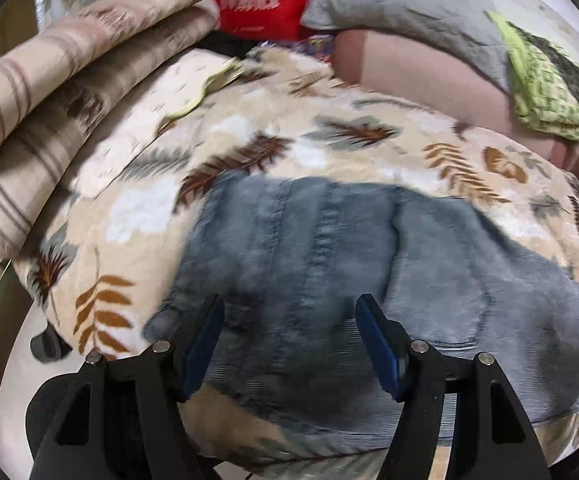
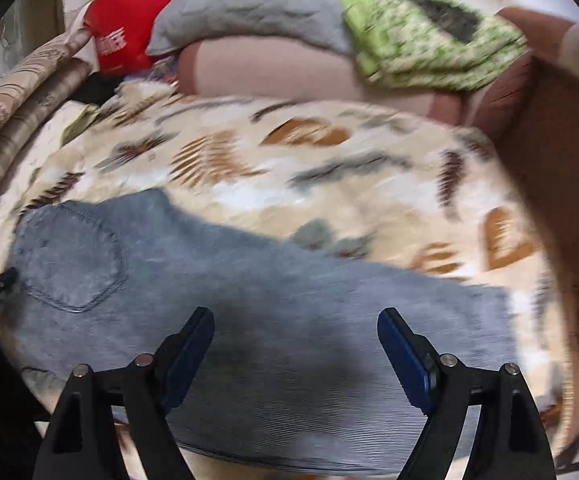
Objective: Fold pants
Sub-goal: 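Release the jeans with both tools and smooth the folded stack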
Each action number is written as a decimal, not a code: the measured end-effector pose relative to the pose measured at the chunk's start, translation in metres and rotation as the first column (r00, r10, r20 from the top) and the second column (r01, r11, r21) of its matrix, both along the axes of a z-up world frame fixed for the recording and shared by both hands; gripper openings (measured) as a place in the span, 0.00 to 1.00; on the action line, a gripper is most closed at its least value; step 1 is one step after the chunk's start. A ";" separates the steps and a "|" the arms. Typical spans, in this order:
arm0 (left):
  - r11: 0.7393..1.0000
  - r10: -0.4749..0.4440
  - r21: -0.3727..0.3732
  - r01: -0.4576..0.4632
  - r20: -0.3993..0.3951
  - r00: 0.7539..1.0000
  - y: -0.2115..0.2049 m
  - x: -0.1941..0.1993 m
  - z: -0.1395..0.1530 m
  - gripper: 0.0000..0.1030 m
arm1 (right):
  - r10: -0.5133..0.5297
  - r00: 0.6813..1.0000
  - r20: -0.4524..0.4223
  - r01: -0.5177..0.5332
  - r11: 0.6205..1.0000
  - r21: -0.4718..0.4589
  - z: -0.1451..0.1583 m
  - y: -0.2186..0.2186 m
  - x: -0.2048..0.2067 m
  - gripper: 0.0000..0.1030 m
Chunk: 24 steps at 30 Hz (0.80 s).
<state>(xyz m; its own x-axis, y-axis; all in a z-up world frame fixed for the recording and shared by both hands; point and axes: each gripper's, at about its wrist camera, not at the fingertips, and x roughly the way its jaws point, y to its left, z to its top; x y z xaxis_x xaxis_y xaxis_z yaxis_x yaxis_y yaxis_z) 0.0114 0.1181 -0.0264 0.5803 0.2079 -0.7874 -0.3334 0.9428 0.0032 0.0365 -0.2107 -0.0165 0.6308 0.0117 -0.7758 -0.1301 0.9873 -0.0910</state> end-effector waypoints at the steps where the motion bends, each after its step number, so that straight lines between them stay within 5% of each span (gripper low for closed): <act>1: 1.000 -0.016 0.008 0.016 0.000 1.000 -0.007 0.002 0.002 0.68 | -0.011 1.000 0.024 0.012 1.000 -0.023 0.004 -0.007 -0.004 0.84; 14: 0.988 -0.140 0.064 0.142 -0.041 0.989 -0.075 0.014 0.006 0.74 | -0.146 0.986 0.076 0.148 0.989 -0.028 0.008 -0.078 -0.035 0.84; 18: 0.983 -0.174 0.047 0.177 -0.065 0.983 -0.083 0.021 0.001 0.75 | -0.134 0.989 -0.066 0.145 0.967 0.208 -0.007 -0.109 -0.038 0.84; 21: 0.983 -0.174 0.048 0.177 -0.063 0.983 -0.082 0.025 -0.002 0.75 | -0.139 0.961 -0.240 0.246 0.829 0.503 -0.033 -0.158 -0.049 0.84; 24: 0.985 -0.172 0.001 0.172 -0.062 0.983 -0.078 0.032 -0.007 0.75 | -0.203 0.892 -0.403 0.443 0.568 0.694 -0.066 -0.212 -0.080 0.84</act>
